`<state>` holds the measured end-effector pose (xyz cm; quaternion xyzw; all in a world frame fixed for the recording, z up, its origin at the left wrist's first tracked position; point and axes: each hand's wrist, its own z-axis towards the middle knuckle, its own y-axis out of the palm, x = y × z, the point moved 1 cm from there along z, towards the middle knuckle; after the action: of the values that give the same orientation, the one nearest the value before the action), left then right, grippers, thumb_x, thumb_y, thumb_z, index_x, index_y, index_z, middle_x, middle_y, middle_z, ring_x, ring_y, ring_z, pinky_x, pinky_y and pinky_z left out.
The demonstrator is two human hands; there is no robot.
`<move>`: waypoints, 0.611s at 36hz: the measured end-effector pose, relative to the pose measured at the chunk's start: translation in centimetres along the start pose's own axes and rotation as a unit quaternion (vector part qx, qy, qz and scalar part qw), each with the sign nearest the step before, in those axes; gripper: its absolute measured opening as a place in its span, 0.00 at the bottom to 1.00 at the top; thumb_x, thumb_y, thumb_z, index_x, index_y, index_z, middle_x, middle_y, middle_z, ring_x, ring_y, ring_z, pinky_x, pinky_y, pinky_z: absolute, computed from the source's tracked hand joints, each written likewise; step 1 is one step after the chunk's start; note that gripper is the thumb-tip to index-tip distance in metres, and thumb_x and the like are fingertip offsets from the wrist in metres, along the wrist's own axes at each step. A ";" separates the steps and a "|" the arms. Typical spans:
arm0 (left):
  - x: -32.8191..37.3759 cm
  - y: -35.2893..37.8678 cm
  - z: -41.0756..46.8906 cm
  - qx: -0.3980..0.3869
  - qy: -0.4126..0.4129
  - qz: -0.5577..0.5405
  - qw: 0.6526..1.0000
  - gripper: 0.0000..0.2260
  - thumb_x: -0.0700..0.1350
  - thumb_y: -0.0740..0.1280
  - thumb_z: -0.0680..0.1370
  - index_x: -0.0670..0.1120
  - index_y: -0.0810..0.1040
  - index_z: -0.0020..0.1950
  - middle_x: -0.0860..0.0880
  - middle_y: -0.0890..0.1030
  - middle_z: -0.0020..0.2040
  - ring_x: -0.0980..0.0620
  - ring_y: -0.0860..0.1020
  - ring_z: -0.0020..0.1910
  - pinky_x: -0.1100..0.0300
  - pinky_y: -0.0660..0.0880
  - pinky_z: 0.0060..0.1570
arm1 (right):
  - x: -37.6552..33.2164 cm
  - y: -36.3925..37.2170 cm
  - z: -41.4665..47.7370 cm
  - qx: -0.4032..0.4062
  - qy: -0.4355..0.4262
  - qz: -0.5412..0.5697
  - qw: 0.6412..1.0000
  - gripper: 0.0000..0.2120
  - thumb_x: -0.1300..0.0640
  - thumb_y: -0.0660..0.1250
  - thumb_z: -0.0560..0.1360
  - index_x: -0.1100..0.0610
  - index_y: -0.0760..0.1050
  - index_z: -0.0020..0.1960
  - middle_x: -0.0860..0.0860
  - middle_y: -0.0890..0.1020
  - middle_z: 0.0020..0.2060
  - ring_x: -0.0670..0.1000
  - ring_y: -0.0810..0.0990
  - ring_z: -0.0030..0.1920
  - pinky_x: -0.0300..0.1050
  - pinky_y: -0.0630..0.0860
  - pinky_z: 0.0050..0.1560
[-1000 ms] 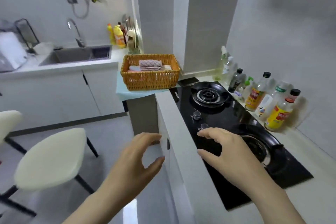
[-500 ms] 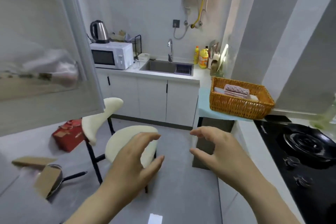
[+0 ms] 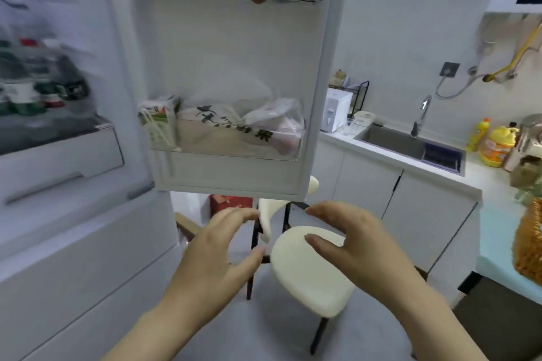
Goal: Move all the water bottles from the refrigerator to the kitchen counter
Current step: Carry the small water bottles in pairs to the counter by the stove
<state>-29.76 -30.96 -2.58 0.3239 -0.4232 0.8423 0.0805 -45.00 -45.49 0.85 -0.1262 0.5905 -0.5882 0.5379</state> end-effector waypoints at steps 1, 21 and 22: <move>-0.6 -0.4 0.3 0.010 -0.014 0.003 1.000 0.17 0.51 0.69 0.74 0.65 0.69 0.58 0.71 0.71 0.56 0.70 0.69 0.58 0.77 0.65 0.51 | -0.3 0.5 1.2 -0.007 -0.015 0.005 1.000 0.16 0.49 0.70 0.73 0.43 0.74 0.60 0.31 0.74 0.52 0.38 0.74 0.57 0.35 0.70 0.60; -7.7 -9.4 -1.7 0.256 -0.268 0.135 0.919 0.17 0.49 0.70 0.74 0.59 0.73 0.61 0.70 0.70 0.57 0.75 0.64 0.60 0.85 0.58 0.51 | -11.5 11.1 18.4 -0.168 -0.355 0.096 0.915 0.18 0.49 0.68 0.75 0.45 0.73 0.64 0.34 0.73 0.54 0.31 0.67 0.53 0.20 0.63 0.53; -8.0 -9.9 -2.1 0.266 -0.273 0.142 0.914 0.17 0.49 0.70 0.74 0.58 0.73 0.61 0.69 0.71 0.57 0.76 0.65 0.59 0.85 0.58 0.52 | -12.3 11.6 18.7 -0.171 -0.363 0.103 0.910 0.18 0.49 0.68 0.75 0.45 0.73 0.64 0.34 0.73 0.54 0.31 0.67 0.53 0.21 0.64 0.55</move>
<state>-20.50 -22.04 -1.82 0.4872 -0.2309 0.8050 -0.2476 -19.95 -43.14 2.23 -0.3599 0.4562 -0.3332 0.7425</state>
